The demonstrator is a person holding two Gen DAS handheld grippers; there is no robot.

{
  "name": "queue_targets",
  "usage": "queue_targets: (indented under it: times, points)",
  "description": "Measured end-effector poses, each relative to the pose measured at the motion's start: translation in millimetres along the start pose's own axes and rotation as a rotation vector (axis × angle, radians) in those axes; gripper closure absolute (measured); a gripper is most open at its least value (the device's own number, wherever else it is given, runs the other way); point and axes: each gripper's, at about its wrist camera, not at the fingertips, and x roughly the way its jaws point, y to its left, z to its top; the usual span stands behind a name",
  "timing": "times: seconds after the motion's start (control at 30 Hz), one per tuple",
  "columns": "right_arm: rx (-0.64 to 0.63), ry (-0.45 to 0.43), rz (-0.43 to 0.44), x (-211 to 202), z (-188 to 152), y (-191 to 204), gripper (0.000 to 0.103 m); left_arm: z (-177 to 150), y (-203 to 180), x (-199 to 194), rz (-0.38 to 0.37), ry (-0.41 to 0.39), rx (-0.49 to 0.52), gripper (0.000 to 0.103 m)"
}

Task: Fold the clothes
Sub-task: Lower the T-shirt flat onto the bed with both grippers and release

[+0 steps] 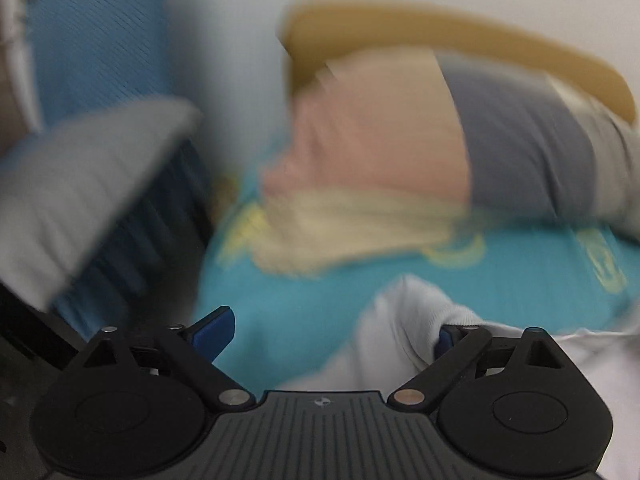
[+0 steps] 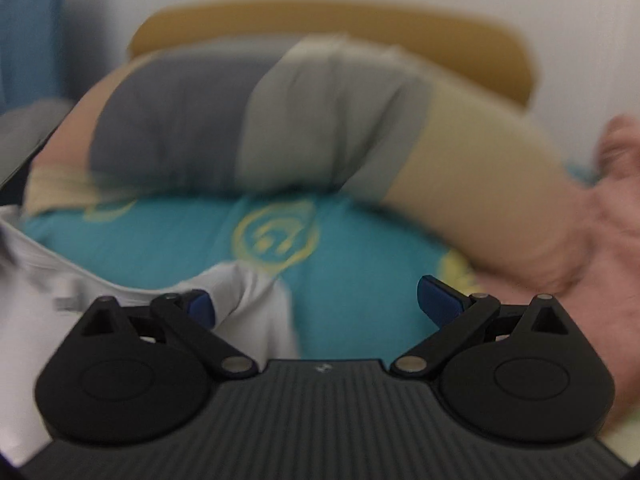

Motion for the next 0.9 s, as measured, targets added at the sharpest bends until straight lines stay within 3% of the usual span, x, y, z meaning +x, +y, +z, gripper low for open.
queue_targets:
  times: [0.13,0.23,0.37,0.53,0.7,0.9]
  points:
    - [0.032,0.172,0.246,4,10,8,0.002,10,6,-11,-0.092,0.076,0.046,0.002]
    - [0.031,0.175,0.298,-14,14,23,0.002,9,5,-36,-0.117,0.062,0.065,0.001]
    - [0.015,0.052,0.25,-75,8,41,0.002,-9,11,-87,-0.131,0.001,0.032,0.001]
    - [0.057,-0.055,0.224,-181,-27,57,0.002,-71,7,-180,-0.146,-0.005,-0.003,0.001]
    - [0.07,-0.098,0.202,-298,-85,68,0.002,-162,1,-272,-0.16,0.056,-0.03,0.001]
    - [0.077,-0.168,0.164,-413,-169,73,0.002,-263,-16,-334,-0.189,0.216,-0.108,0.005]
